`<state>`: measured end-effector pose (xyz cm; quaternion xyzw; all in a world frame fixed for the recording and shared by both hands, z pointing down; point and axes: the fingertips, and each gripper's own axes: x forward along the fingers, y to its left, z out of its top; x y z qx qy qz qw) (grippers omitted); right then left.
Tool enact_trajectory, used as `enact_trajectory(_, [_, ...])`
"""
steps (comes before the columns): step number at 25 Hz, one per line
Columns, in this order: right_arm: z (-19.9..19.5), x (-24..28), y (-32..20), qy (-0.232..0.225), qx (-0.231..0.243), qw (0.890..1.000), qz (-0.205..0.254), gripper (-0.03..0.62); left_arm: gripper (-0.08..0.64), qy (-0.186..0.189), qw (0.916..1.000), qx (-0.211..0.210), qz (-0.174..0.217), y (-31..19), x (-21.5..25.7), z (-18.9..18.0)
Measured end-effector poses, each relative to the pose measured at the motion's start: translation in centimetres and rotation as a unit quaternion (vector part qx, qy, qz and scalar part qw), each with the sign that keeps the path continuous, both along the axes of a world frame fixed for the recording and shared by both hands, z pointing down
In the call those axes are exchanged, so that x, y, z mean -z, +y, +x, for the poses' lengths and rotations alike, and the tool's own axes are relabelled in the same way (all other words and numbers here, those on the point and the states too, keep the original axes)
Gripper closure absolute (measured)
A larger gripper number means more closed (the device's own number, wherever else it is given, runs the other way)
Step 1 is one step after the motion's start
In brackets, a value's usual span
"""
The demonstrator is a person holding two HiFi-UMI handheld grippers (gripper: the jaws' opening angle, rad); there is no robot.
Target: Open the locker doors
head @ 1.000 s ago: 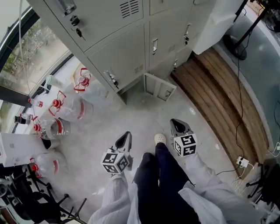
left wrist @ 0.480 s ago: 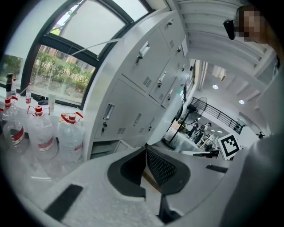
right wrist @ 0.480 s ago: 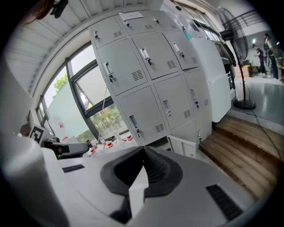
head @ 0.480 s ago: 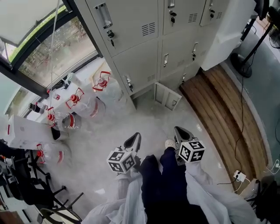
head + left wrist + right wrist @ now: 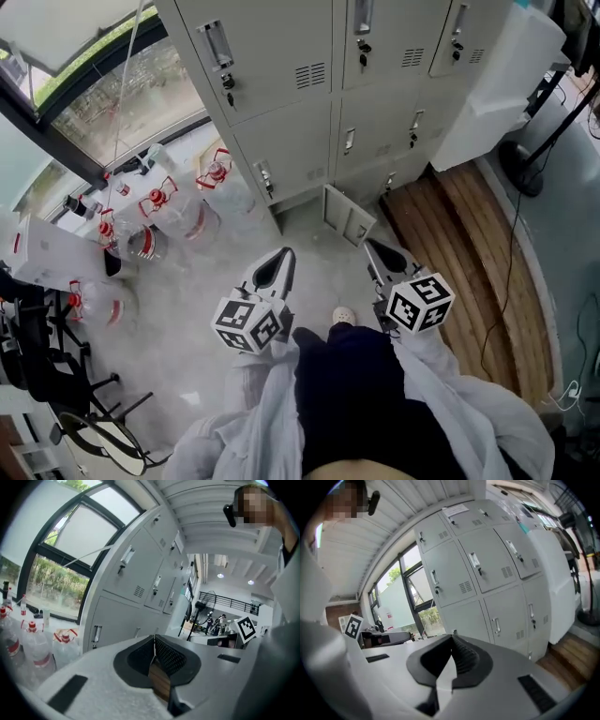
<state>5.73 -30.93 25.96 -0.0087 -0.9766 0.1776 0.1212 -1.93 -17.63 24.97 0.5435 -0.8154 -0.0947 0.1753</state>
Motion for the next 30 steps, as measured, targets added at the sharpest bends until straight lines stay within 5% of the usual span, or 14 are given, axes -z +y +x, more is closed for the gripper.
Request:
enact_trajectory(4, [-1.1,4.3,-2.3,-0.061,0.028,0.996,0.065,0.594,0.55,-0.082,0.9963,0.017,-0.018,-1.2,2.7,-0.7])
enact_trajectory(9, [-1.9,6.3,-3.8,-0.081,0.043,0.991,0.101,0.594,0.55,-0.141,0.9882,0.041,-0.044,-1.7,4.8,-1.5])
enact_trajectory(14, [-3.1,5.6,-3.7,-0.075,0.061,0.989,0.11,0.594,0.549,-0.104,0.9906,0.084,-0.031,-1.7,4.0,-3.0])
enact_trajectory(30, [-5.1,5.1,-3.0,-0.056,0.082,0.987,0.129,0.594,0.551,-0.104,0.9914,0.066,-0.044,-3.0,3.1,-3.7])
